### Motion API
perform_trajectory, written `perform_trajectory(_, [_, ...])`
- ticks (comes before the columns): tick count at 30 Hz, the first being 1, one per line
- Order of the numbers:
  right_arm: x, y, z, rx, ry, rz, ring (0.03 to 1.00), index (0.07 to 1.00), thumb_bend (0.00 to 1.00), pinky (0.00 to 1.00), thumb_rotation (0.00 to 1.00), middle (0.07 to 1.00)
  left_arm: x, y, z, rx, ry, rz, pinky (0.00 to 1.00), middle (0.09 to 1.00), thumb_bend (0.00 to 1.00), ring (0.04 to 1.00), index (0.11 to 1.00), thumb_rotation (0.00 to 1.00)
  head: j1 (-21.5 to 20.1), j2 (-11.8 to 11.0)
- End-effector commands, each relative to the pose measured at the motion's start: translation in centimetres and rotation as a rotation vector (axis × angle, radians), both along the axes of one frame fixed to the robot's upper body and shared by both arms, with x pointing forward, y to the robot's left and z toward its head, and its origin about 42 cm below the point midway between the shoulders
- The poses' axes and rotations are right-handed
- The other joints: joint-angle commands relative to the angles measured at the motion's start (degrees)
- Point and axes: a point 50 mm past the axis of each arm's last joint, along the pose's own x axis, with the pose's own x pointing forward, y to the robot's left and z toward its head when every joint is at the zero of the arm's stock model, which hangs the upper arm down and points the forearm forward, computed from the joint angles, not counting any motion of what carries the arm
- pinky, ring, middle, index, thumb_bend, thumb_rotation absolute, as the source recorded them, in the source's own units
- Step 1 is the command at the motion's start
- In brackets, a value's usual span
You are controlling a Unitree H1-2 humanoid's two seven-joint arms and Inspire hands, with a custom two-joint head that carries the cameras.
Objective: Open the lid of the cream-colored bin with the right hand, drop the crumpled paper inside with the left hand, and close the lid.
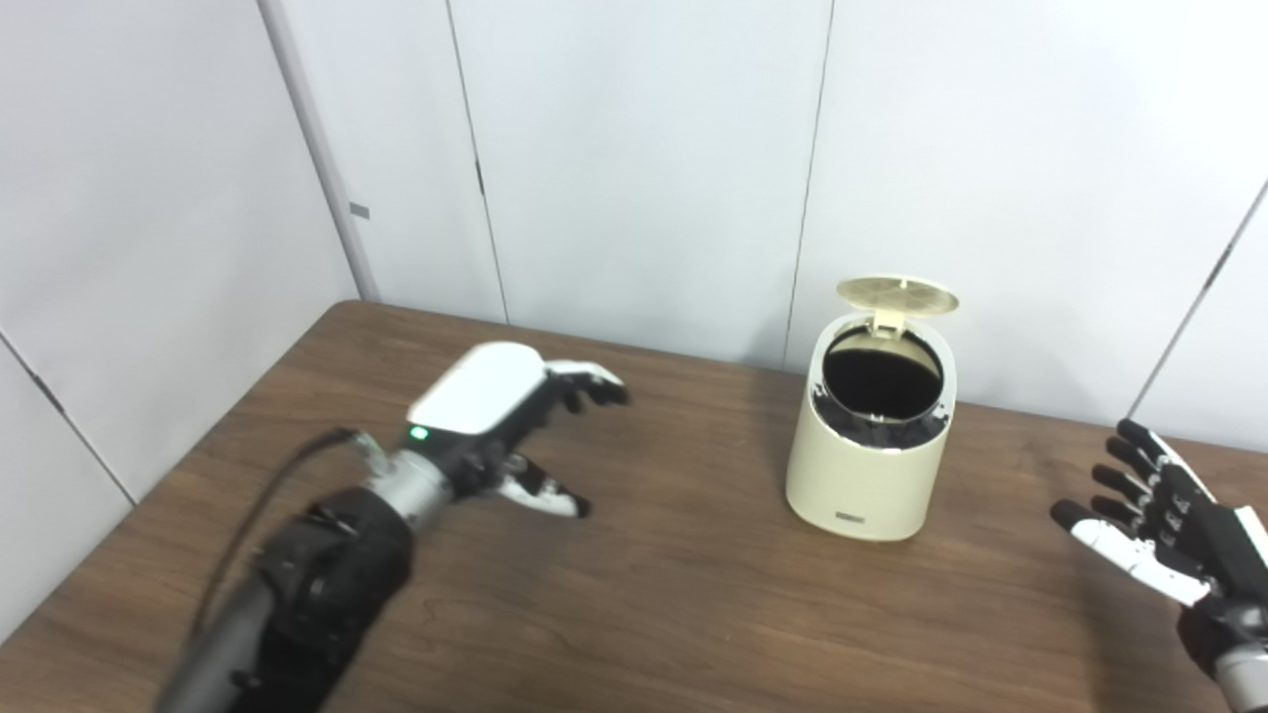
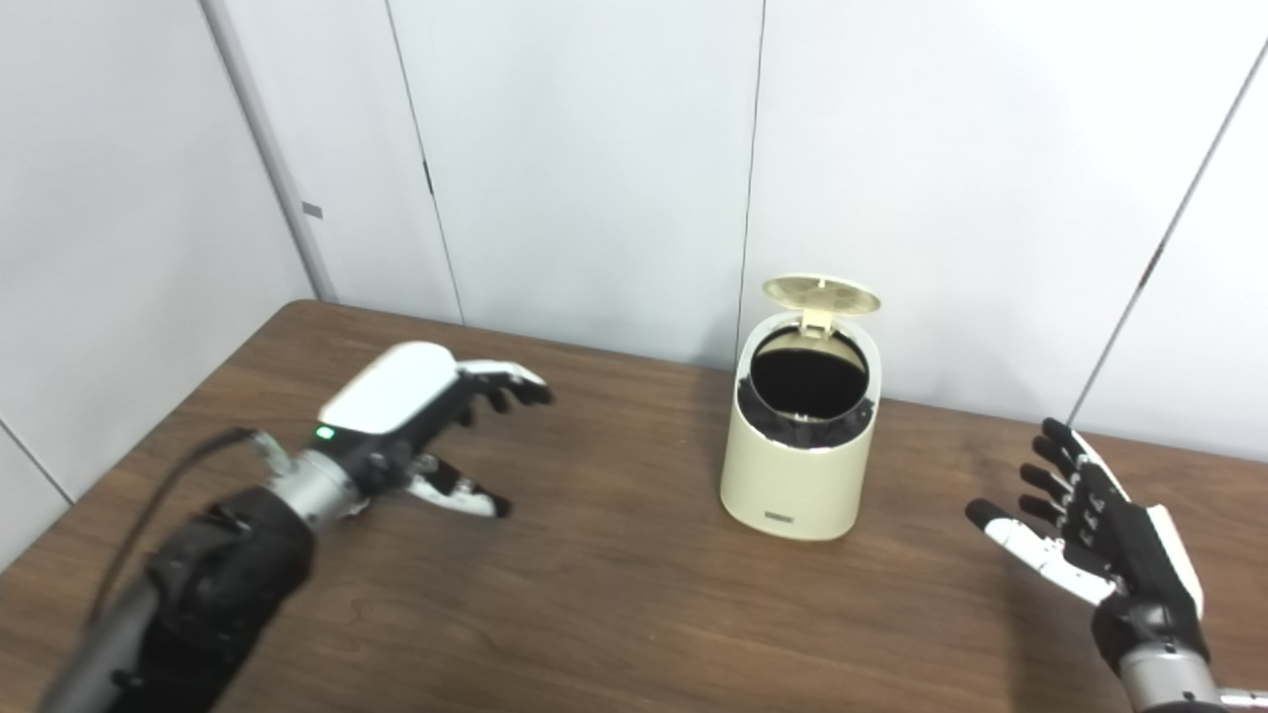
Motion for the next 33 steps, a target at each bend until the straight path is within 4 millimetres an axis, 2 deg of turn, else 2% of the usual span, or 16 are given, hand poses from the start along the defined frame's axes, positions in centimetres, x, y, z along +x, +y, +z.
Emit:
perform_trajectory(1, [0.5, 0.2, 2.7, -0.023, -0.089, 0.011, 0.866, 0.931, 0.53, 0.8, 0.26, 0.917, -0.6, 1.3, 2.0, 0.066, -0.056, 0.04, 0.5, 0.752, 0.84, 0.677, 0.739, 0.0, 0.0, 0.2])
perform_trajectory(3, [0.4, 0.3, 2.9, -0.025, -0.089, 0.01, 0.864, 0.93, 0.53, 0.8, 0.25, 0.917, -0.7, 2.7, 2.2, 0.077, -0.048, 0.07, 0.51, 0.756, 0.85, 0.68, 0.738, 0.0, -0.2, 0.1])
perform_trajectory(7, [0.3, 0.6, 3.3, -0.025, -0.09, 0.01, 0.86, 0.923, 0.52, 0.8, 0.25, 0.915, -1.0, 4.8, 2.0, 0.082, -0.025, 0.13, 0.63, 0.766, 0.87, 0.734, 0.754, 0.0, -0.4, 0.2])
perform_trajectory(11, [0.3, 0.6, 3.6, -0.019, -0.092, 0.004, 0.863, 0.921, 0.51, 0.82, 0.22, 0.913, -1.2, 6.6, 1.7, 0.095, -0.012, 0.157, 0.67, 0.756, 0.89, 0.753, 0.772, 0.0, -0.5, 0.3])
perform_trajectory(17, [0.5, 0.2, 4.0, -0.028, -0.103, -0.003, 0.86, 0.919, 0.52, 0.84, 0.2, 0.906, -1.2, 8.4, 1.1, 0.161, 0.038, 0.233, 0.67, 0.804, 0.88, 0.77, 0.794, 0.03, -0.4, 0.3])
perform_trajectory(20, [0.5, 0.2, 4.2, -0.035, -0.106, -0.003, 0.861, 0.919, 0.5, 0.84, 0.18, 0.905, -1.0, 8.9, 0.9, 0.178, 0.055, 0.246, 0.67, 0.818, 0.87, 0.77, 0.805, 0.01, -0.4, 0.2])
perform_trajectory(23, [0.4, 0.3, 4.2, -0.035, -0.108, -0.003, 0.856, 0.922, 0.52, 0.82, 0.21, 0.905, -0.7, 9.6, 0.5, 0.184, 0.084, 0.257, 0.68, 0.836, 0.87, 0.782, 0.807, 0.0, -0.4, 0.2])
perform_trajectory(26, [0.4, 0.4, 4.3, -0.042, -0.108, -0.006, 0.852, 0.922, 0.51, 0.82, 0.19, 0.904, -0.1, 10.5, -0.4, 0.156, 0.117, 0.274, 0.68, 0.788, 0.88, 0.759, 0.778, 0.0, -0.6, 0.1])
perform_trajectory(30, [0.3, 0.6, 4.4, -0.022, -0.105, -0.003, 0.858, 0.924, 0.49, 0.83, 0.12, 0.909, 0.4, 11.0, -1.6, 0.161, 0.141, 0.296, 0.63, 0.762, 0.9, 0.726, 0.755, 0.0, -0.7, 0.1])
perform_trajectory(33, [0.3, 0.5, 4.4, -0.034, -0.105, 0.001, 0.856, 0.922, 0.49, 0.81, 0.13, 0.909, 0.8, 11.4, -2.5, 0.158, 0.139, 0.294, 0.63, 0.757, 0.89, 0.724, 0.753, 0.0, -0.8, 0.3])
